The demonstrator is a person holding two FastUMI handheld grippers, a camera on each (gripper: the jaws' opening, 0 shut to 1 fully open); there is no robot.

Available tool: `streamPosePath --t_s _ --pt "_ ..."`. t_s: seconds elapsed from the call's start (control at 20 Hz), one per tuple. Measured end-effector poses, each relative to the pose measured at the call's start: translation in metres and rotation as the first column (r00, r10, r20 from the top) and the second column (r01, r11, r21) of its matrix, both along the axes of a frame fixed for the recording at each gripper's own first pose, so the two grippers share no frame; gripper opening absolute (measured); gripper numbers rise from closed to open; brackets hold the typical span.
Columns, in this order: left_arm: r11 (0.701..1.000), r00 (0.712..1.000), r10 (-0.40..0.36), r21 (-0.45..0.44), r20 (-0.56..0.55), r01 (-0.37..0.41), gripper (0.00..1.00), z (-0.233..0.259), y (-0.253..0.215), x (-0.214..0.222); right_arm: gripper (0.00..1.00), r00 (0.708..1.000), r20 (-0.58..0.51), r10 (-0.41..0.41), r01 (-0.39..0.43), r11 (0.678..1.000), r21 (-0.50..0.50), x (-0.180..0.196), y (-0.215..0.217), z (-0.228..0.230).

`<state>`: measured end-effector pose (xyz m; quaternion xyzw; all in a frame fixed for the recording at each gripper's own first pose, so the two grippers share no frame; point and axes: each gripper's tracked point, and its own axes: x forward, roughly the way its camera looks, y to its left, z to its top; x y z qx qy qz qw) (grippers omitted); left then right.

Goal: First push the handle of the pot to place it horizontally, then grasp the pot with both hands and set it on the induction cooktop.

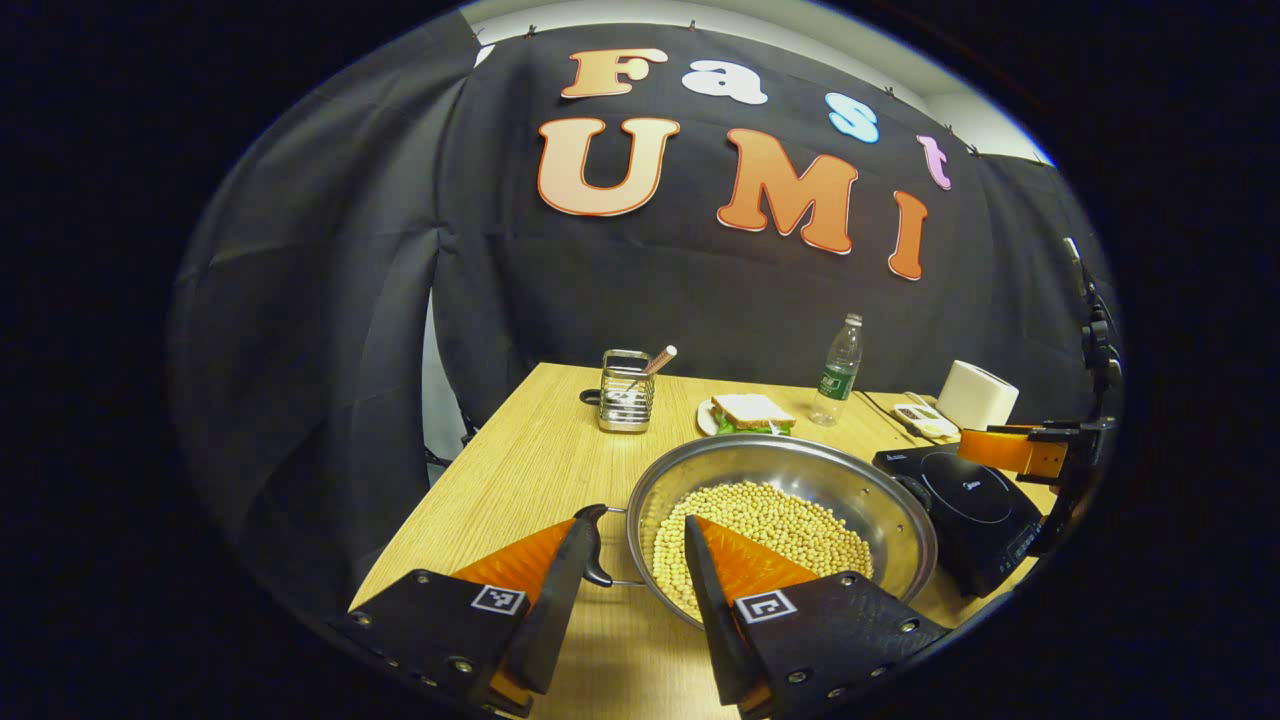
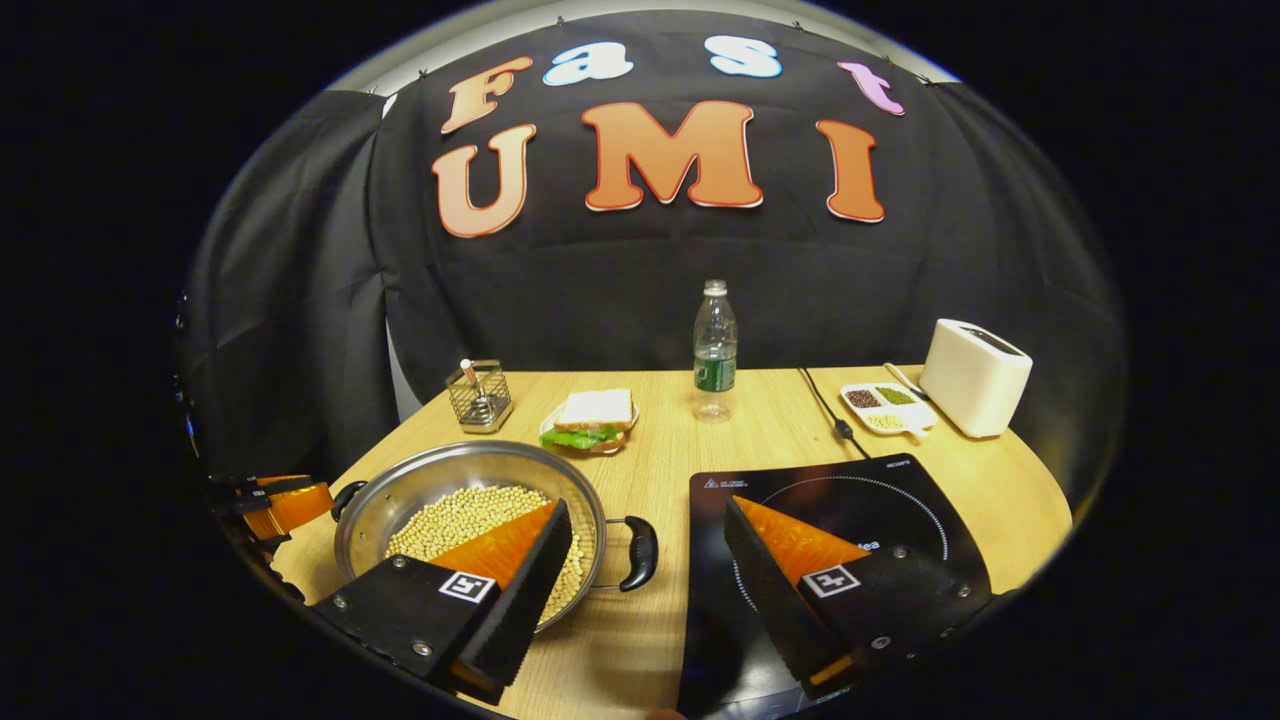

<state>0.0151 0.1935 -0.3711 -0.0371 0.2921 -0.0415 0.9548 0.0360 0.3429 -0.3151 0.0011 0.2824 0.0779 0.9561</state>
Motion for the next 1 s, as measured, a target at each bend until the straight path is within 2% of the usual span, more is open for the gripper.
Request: streamPosePath --t_s 0.1,0.15,0.2,0.45,0.85,0.95,1.0 --pt "1.000 1.000 -0.013 0.016 -0.019 0.013 0.67 -0.009 0.001 0.005 0.96 0.999 -0.033 0.005 -0.005 1.000 -0.012 0.001 0.008 -0.015" --pt "0.999 0.999 -0.017 0.029 -0.029 0.018 0.79 -0.014 0.004 0.006 0.96 0.999 -0.049 0.008 -0.009 1.000 -0.017 0.003 0.013 -0.022" --pt "0.999 0.999 -0.022 0.038 -0.043 0.023 0.81 -0.020 0.005 0.007 0.96 0.998 -0.066 0.009 -0.011 1.000 -0.022 0.002 0.016 -0.030" --pt "1.000 0.993 -0.005 0.009 -0.121 0.006 0.81 -0.051 0.012 0.013 0.96 0.991 -0.131 0.006 -0.012 0.999 -0.043 0.009 0.025 -0.056" --pt "0.999 0.991 0.000 -0.041 -0.130 -0.005 0.80 -0.059 0.012 0.022 0.96 0.979 -0.204 -0.020 0.015 1.000 -0.026 0.017 0.023 -0.079" --pt "1.000 0.988 0.012 -0.021 -0.154 -0.015 0.82 -0.065 0.014 0.023 0.89 0.974 -0.227 -0.003 -0.002 1.000 -0.025 0.014 0.028 -0.085" --pt "0.999 0.987 0.022 -0.025 -0.159 -0.026 0.71 -0.068 0.017 0.022 0.83 0.974 -0.224 -0.011 0.001 0.999 -0.043 0.014 0.024 -0.087"
